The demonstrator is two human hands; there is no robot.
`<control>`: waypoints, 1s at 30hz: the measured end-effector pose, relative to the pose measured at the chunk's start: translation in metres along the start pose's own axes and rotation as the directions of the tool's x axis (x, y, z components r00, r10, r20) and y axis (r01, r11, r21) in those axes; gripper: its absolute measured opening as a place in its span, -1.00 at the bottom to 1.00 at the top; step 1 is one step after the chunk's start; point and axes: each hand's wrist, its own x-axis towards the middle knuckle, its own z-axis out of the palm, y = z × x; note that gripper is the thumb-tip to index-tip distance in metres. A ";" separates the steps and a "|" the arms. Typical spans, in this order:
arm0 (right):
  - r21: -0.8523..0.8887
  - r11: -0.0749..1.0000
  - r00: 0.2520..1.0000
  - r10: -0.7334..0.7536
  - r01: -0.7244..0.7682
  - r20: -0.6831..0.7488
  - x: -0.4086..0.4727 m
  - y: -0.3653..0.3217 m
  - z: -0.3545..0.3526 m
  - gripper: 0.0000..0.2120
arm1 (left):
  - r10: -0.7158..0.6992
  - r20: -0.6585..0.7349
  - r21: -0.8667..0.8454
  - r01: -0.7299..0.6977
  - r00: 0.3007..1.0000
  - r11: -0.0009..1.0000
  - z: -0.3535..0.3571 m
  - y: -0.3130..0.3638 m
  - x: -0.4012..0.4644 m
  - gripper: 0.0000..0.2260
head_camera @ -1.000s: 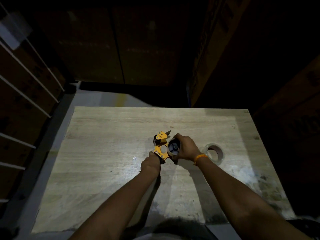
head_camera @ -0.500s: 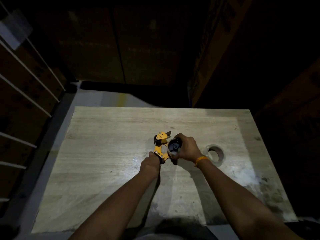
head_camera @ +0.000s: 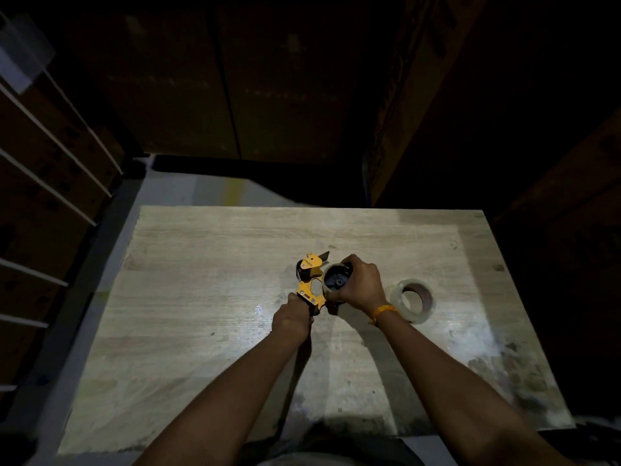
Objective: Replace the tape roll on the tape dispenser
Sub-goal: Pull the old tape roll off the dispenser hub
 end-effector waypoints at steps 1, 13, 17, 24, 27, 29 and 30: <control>0.014 1.000 1.000 -0.008 0.008 -0.008 -0.001 0.002 0.001 -0.31 | 0.007 -0.002 0.009 -0.007 1.000 1.000 0.001 -0.001 0.001 -0.47; 0.024 0.997 0.997 -0.079 0.080 -0.011 -0.005 0.007 -0.010 -0.25 | -0.002 -0.010 0.032 0.002 1.000 0.999 0.000 0.001 0.003 -0.51; 0.112 0.994 0.986 0.025 -0.006 -0.167 -0.020 -0.007 -0.005 -0.30 | -0.014 -0.007 0.008 0.014 1.000 1.000 0.000 0.005 -0.001 -0.53; 0.154 0.945 0.942 -0.252 0.290 -0.223 0.003 -0.043 -0.055 -0.33 | 0.077 -0.028 0.112 -0.073 0.997 0.991 -0.002 0.005 -0.005 -0.45; 0.053 0.982 0.979 -0.175 0.181 -0.105 0.008 -0.021 -0.057 -0.24 | 0.082 -0.016 0.112 -0.079 0.997 0.991 -0.002 0.002 0.001 -0.38; -0.008 0.997 0.997 -0.074 0.074 -0.036 0.002 0.002 -0.054 -0.21 | 0.080 -0.002 0.102 -0.079 0.997 0.992 0.001 -0.001 0.007 -0.35; -0.009 1.000 1.000 -0.013 0.013 -0.028 -0.001 0.015 -0.052 -0.19 | 0.072 0.004 0.094 -0.072 0.997 0.993 0.001 -0.001 0.009 -0.34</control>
